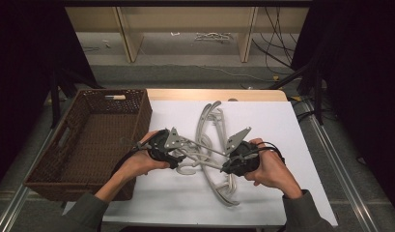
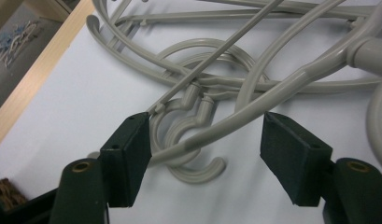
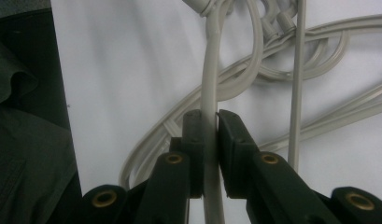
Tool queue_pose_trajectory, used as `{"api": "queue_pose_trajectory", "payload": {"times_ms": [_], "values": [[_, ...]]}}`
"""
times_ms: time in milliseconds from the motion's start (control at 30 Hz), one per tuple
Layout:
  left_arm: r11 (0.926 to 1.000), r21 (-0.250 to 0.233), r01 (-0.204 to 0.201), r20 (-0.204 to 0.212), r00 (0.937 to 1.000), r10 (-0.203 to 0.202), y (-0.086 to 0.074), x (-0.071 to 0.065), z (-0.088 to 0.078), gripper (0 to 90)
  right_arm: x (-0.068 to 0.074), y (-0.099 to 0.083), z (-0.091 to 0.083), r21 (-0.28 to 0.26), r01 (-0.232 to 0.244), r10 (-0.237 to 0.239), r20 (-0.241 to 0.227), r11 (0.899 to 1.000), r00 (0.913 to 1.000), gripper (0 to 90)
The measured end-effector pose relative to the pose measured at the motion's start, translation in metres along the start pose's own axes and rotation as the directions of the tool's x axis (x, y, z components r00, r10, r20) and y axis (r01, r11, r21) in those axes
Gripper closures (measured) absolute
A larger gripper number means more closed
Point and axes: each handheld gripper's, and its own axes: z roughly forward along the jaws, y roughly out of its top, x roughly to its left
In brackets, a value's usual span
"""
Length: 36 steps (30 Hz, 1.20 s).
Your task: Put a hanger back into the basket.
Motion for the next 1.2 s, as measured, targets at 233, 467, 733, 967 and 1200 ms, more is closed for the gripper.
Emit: {"api": "queue_pose_trajectory", "payload": {"times_ms": [233,467,733,967,1200], "values": [[0.9968,0.021,-0.078,0.038,0.9963,0.077,0.002,-0.002,0.01,40.5,-0.002,-0.003,-0.003,-0.001,0.006,-0.006,-0.003,1.0,1.0,81.9],[0.9758,0.031,-0.217,0.079,0.9737,0.214,0.009,-0.008,0.017,45.8,-0.006,-0.006,-0.005,-0.021,0.018,-0.019,-0.023,1.0,0.9996,81.8],[0.9628,0.023,-0.269,0.123,0.9565,0.265,0.01,-0.01,0.031,53.8,-0.009,-0.009,-0.006,-0.023,0.026,-0.027,-0.026,0.999,0.9993,81.7],[0.9098,-0.02,-0.414,0.129,0.9013,0.413,0.011,-0.014,0.029,71.0,-0.015,-0.013,-0.006,-0.038,0.036,-0.038,-0.032,0.999,0.9988,81.5],[0.8884,-0.075,-0.453,0.124,0.8797,0.459,0.022,-0.016,0.016,76.2,-0.027,-0.025,-0.017,-0.099,0.027,-0.026,0.01,0.995,0.9996,78.2]]}}
